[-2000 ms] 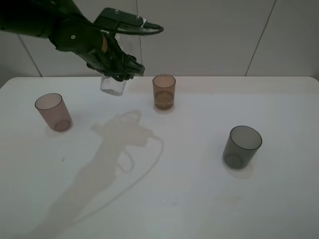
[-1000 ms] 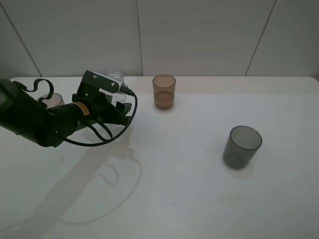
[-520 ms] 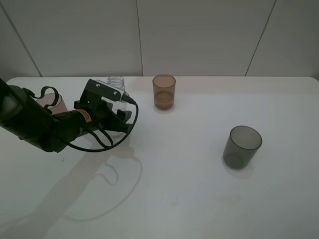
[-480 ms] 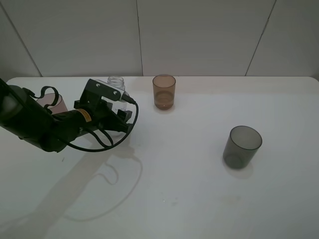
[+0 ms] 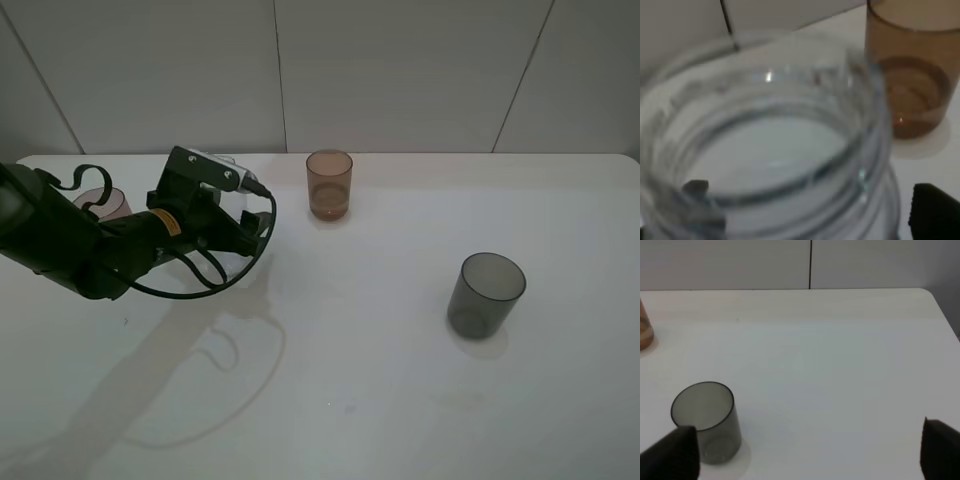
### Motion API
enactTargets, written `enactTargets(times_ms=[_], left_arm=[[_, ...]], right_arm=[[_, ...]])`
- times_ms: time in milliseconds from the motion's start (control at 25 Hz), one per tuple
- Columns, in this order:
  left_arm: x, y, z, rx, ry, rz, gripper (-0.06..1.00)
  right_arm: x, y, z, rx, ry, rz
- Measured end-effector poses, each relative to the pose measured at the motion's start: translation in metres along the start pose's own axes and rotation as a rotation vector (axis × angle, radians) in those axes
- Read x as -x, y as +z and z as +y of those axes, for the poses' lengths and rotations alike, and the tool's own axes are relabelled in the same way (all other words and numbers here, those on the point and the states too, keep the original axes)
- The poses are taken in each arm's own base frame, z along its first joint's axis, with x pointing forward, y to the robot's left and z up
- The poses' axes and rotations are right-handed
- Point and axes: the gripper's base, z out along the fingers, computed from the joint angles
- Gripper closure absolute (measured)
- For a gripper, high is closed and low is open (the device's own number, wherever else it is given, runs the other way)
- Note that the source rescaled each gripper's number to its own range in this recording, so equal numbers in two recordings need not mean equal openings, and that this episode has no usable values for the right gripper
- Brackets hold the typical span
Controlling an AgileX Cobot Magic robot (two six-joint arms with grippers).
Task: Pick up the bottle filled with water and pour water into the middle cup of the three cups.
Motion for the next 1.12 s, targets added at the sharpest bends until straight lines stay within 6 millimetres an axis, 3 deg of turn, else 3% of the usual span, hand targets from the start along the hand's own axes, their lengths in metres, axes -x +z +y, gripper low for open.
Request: enactTargets(times_ms=[600,880,1120], left_arm=[[0.088,-0.041,0.012,0.076,0.015,-0.258,-0.06],[0.128,-0.084,0.027,0.147,-0.058,-0.233,-0.06],[0.150,-0.136,0.058,0.192,-0.111,-0.093,-0.06]], right_arm=[[0.000,0.000,0.000,0.000,0.000,0.000],[0.000,0.000,0.000,0.000,0.000,0.000],[0.000,0.000,0.000,0.000,0.000,0.000]])
